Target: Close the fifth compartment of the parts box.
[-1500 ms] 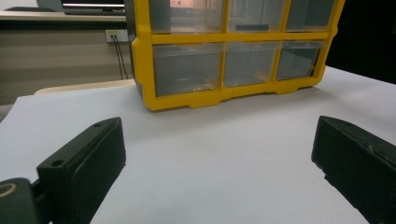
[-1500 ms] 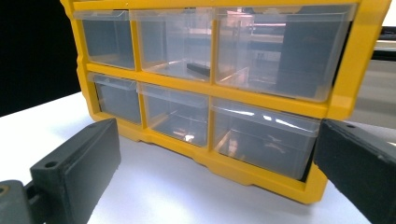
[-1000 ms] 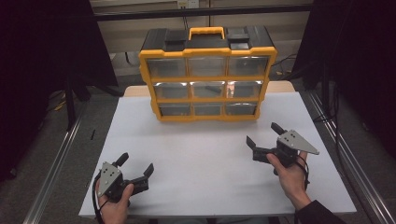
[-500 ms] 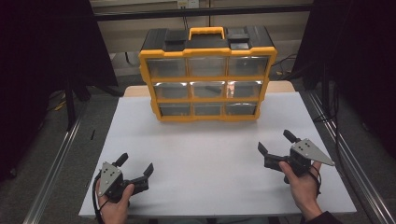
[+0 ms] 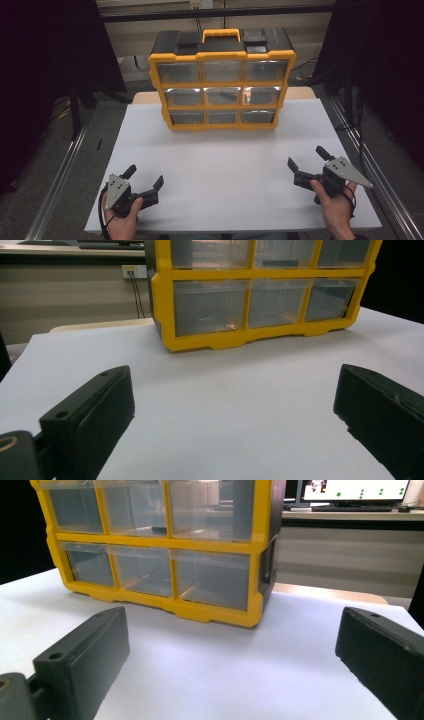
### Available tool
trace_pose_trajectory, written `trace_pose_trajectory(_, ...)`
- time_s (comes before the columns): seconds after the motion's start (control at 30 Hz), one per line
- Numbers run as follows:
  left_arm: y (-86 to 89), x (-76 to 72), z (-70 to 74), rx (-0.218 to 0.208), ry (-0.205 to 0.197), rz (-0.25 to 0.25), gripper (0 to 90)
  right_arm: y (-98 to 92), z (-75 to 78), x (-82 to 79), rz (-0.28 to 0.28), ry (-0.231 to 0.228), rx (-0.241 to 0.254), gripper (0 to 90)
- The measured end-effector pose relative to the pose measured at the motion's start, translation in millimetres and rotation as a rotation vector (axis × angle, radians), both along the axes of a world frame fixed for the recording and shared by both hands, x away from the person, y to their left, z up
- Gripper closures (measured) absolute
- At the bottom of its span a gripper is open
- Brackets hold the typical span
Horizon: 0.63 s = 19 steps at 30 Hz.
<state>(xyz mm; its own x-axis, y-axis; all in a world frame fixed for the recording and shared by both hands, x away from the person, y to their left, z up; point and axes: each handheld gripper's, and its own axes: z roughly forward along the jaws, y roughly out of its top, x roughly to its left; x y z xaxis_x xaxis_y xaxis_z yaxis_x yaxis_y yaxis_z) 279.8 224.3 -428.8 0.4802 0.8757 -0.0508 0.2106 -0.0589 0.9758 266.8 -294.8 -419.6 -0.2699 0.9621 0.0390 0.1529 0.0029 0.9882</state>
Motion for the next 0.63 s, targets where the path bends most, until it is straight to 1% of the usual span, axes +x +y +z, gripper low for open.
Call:
trace_pose_trajectory(0.13,1.1,-0.9,0.3,0.004,0.002,0.006,3.0,-5.0,-3.0,-5.0,-0.017,0.006,0.000,0.3)
trace_pose_trajectory(0.23,1.2,-1.4,0.3,0.006,0.004,0.006,3.0,-7.8,-5.4,-8.7,-0.031,0.006,-0.010,0.3)
trace_pose_trajectory(0.3,1.1,-2.1,0.4,0.003,0.002,0.012,3.0,-9.4,-7.1,-11.1,-0.037,0.012,-0.015,0.3)
trace_pose_trajectory(0.4,2.3,-2.4,0.6,0.011,0.004,0.013,3.0,-11.3,-9.6,-14.8,-0.047,0.022,-0.026,0.4)
trace_pose_trajectory(0.47,1.6,-2.1,0.2,0.005,0.009,0.014,3.0,-12.8,-10.1,-15.4,-0.055,0.019,-0.021,0.4)
trace_pose_trajectory(0.53,1.1,-2.2,0.1,0.003,0.007,0.014,3.0,-13.5,-11.4,-15.1,-0.059,0.023,-0.017,0.4)
trace_pose_trajectory(0.6,2.0,-0.9,0.1,-0.003,0.013,0.020,3.0,-11.9,-13.2,-13.8,-0.059,0.031,-0.020,0.4)
trace_pose_trajectory(0.63,3.0,-0.4,0.1,0.003,0.016,0.024,2.9,-10.7,-13.7,-13.2,-0.052,0.035,-0.027,0.4)
